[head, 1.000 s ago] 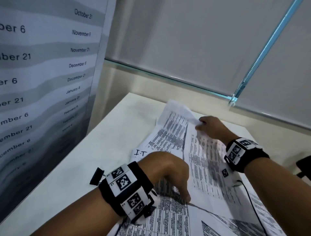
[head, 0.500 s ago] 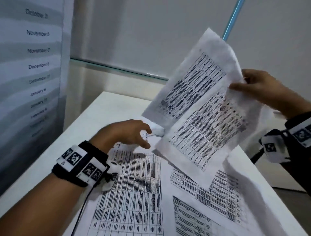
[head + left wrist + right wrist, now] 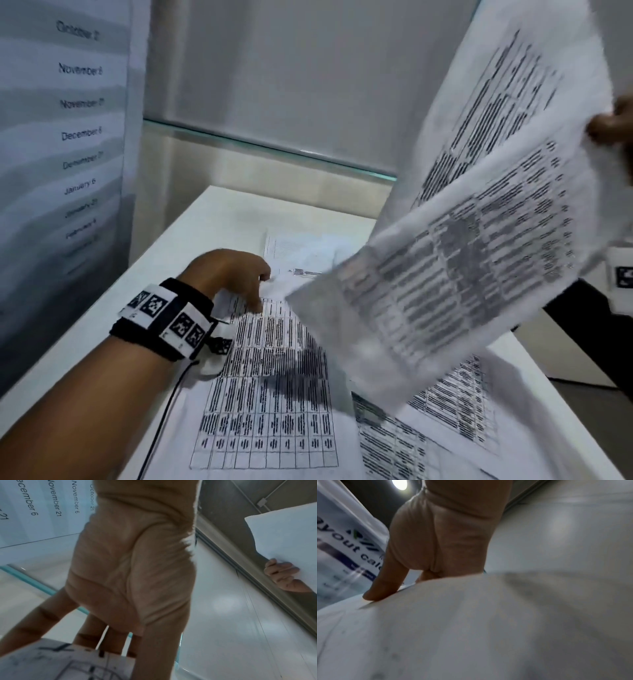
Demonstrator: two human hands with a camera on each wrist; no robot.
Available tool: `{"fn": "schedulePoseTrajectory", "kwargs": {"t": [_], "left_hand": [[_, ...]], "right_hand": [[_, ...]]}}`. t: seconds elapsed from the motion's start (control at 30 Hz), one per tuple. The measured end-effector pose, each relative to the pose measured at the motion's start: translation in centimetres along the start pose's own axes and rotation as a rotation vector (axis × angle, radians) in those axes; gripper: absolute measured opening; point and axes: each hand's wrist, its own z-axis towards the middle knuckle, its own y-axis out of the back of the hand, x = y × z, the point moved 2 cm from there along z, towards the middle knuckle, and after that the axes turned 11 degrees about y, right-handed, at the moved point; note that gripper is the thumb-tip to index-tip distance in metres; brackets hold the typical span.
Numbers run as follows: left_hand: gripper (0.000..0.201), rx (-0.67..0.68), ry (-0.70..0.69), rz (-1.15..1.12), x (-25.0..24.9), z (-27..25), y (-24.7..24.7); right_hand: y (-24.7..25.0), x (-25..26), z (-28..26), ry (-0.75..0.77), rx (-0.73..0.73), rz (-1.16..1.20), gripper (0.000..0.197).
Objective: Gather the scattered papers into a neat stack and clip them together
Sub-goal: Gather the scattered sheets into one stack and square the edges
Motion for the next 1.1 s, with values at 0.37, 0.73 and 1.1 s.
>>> {"fn": "schedulePoseTrajectory", "kwargs": {"t": [0.37, 0.73, 1.1], "left_hand": [[0.021, -0.060, -0.124, -0.280, 0.7, 0.1, 0.8], [0.007, -0.060, -0.363, -1.128, 1.2, -1.8, 3.1], [0.044, -0.121, -0.558, -1.471, 0.5, -4.4, 4.3]], "right_hand": [[-17.9, -6.7, -2.7, 0.005, 0.676, -0.273, 0.039], [-27.5, -9.8, -1.0, 0.212, 0.705, -0.363, 0.039], [-18.9, -4.3, 1.0, 0.281, 0.304, -0.451, 0.029]]}}
